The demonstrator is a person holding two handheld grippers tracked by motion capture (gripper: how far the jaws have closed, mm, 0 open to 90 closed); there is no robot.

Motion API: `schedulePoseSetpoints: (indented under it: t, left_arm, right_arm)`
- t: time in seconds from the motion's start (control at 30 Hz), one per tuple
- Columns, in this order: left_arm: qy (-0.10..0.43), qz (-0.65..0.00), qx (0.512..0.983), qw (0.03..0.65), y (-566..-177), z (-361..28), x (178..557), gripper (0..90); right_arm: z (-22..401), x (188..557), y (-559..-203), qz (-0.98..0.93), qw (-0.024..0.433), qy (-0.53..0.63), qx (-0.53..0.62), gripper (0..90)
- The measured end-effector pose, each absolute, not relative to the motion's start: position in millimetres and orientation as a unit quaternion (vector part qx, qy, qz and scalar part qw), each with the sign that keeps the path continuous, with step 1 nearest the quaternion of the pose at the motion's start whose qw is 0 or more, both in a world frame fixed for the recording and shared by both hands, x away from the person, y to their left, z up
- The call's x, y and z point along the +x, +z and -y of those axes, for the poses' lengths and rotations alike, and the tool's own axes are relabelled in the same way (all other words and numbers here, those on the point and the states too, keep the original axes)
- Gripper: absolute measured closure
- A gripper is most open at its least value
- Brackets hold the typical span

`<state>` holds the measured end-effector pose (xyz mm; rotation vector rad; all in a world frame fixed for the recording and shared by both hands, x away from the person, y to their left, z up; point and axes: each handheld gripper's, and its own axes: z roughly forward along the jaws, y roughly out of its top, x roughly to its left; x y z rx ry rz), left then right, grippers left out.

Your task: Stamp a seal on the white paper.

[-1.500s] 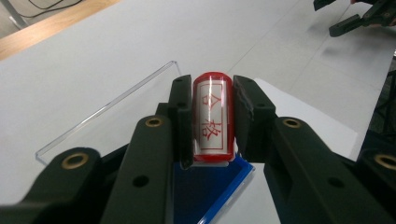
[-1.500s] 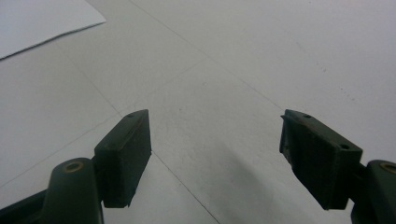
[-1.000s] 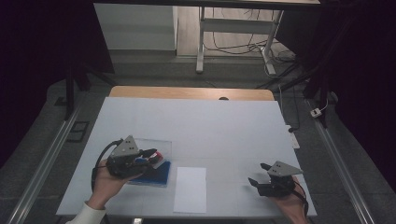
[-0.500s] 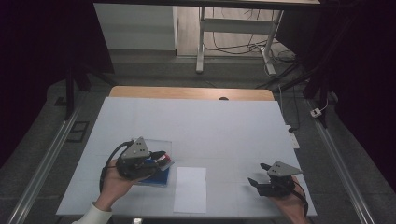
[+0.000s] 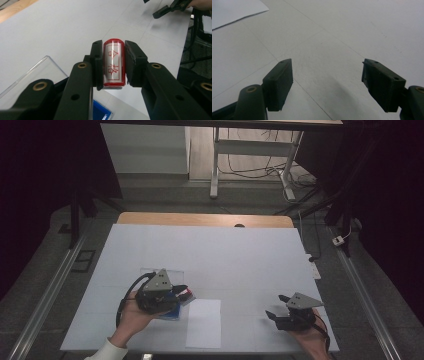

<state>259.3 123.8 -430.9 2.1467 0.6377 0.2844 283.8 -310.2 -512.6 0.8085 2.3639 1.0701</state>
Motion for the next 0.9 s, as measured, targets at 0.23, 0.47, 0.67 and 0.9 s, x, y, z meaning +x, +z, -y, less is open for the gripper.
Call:
schedulePoseSetpoints:
  t: [0.23,0.47,0.67,0.9]
  left_arm:
    - [0.096,-0.234,0.871,0.420,-432.7,-103.9,267.2,70.7]
    - [0.087,-0.229,0.879,0.409,-438.5,-93.5,270.2,70.6]
    - [0.083,-0.223,0.888,0.393,-443.8,-85.2,268.0,70.6]
    - [0.075,-0.217,0.901,0.369,-456.1,-73.1,268.9,70.6]
  right_arm:
    - [311.2,283.1,-511.6,-0.848,0.214,0.385,0.295,24.6]
    - [311.8,283.5,-512.7,-0.849,0.212,0.383,0.294,24.6]
    - [311.3,282.8,-512.0,-0.848,0.213,0.386,0.293,24.6]
    - [310.8,283.1,-512.8,-0.849,0.211,0.384,0.294,24.6]
